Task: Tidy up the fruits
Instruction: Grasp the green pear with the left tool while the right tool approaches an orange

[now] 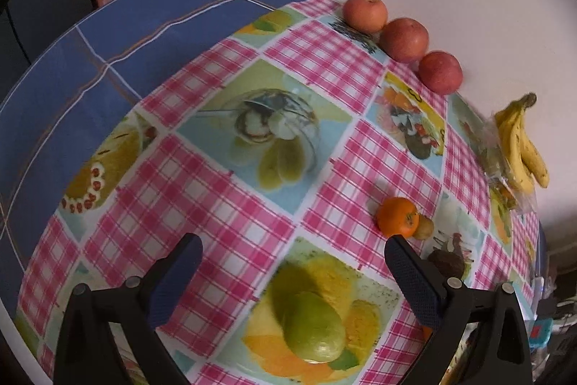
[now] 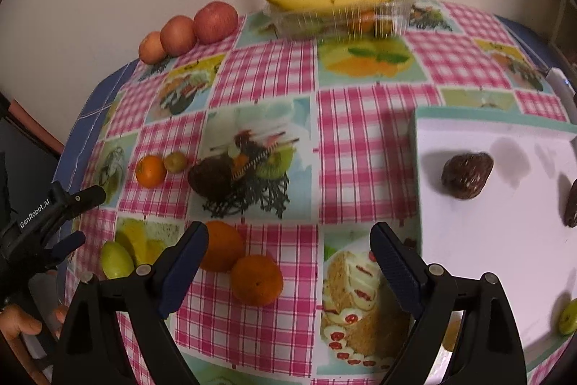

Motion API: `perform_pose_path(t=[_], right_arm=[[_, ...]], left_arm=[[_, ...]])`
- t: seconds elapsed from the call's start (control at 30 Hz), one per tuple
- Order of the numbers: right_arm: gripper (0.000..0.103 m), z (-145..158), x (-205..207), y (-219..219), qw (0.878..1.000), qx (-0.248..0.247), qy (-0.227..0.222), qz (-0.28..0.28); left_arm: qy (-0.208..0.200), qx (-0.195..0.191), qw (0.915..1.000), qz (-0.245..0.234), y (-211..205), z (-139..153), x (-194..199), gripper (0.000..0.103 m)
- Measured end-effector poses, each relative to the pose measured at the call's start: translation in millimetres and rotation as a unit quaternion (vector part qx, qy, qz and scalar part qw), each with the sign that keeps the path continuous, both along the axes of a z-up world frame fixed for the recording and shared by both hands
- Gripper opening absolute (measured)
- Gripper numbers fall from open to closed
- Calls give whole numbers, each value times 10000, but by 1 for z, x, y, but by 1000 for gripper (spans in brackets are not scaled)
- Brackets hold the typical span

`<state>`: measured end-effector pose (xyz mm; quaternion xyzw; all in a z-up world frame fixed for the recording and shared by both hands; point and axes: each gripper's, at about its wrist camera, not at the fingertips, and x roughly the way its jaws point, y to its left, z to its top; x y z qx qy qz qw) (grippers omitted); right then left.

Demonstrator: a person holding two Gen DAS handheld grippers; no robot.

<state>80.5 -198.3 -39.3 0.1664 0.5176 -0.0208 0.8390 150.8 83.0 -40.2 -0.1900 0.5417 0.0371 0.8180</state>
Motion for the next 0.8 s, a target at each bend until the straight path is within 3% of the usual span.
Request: perform_pose_path(t=[0.23,0.33,0.5,0.6,0.8], right_arm=[[86,-1,-3,5,9998,-13,147,138],[75,-4,-3,8,9994,-37,270,220],[69,-9,-6,13,9984,21,435,354],[62,-12,-8,15,9980,133,480,399],[49,-14,-11,16,9966,481,506,438]], left_arm=[[76,-4,9998,-196,-3,4,-5,97],[188,4,9990,-397,-13,2,-11,91],[392,-232,9974,-556,-26,-6,-25,84],[496,-359,9965,-578,-32,-11,-31,74],[628,-546,9956,-440,-31,-17,-36,42]])
